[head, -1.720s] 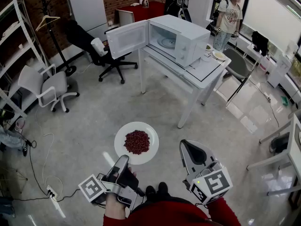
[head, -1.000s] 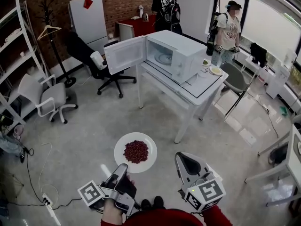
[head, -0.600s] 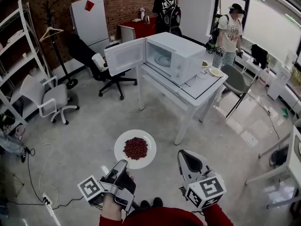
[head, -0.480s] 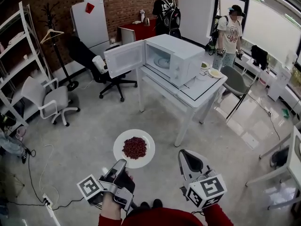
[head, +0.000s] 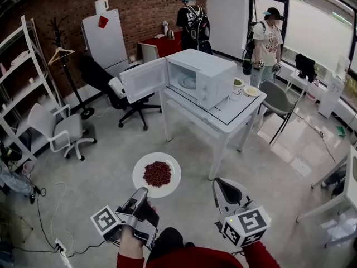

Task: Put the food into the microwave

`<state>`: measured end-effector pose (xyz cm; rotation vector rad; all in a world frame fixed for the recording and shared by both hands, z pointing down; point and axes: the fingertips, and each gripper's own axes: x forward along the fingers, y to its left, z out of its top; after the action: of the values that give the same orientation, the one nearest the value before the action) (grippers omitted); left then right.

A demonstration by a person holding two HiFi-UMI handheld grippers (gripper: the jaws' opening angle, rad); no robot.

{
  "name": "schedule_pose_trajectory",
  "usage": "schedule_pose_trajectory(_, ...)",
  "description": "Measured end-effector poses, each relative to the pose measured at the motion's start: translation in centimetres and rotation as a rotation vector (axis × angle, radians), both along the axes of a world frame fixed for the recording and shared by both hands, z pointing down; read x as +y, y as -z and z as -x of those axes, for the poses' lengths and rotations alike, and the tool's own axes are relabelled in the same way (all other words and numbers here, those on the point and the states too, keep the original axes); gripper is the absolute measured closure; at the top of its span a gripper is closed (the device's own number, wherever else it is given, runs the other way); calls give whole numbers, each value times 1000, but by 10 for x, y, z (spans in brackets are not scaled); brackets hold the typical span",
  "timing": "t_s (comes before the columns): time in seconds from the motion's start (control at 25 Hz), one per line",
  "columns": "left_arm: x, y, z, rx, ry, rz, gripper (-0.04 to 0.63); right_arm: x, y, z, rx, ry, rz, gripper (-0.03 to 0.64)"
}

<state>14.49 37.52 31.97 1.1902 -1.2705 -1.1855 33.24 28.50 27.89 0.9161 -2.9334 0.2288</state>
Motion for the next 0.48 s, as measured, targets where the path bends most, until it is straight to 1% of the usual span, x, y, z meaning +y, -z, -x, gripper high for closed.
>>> schedule_pose_trajectory(0.16, -13, 6, 8, -12, -2, -14, 572, -8, 9, 8, -8, 3, -26, 604)
schedule_pose_trajectory(0.28, -25, 5, 14, -6, -5, -25, 572, -19, 8, 17, -10, -4, -26, 604)
schedule_pose_trajectory(0.48, -48, 3, 33, 3, -18, -27, 572, -36, 10, 44, -9, 6, -33, 603)
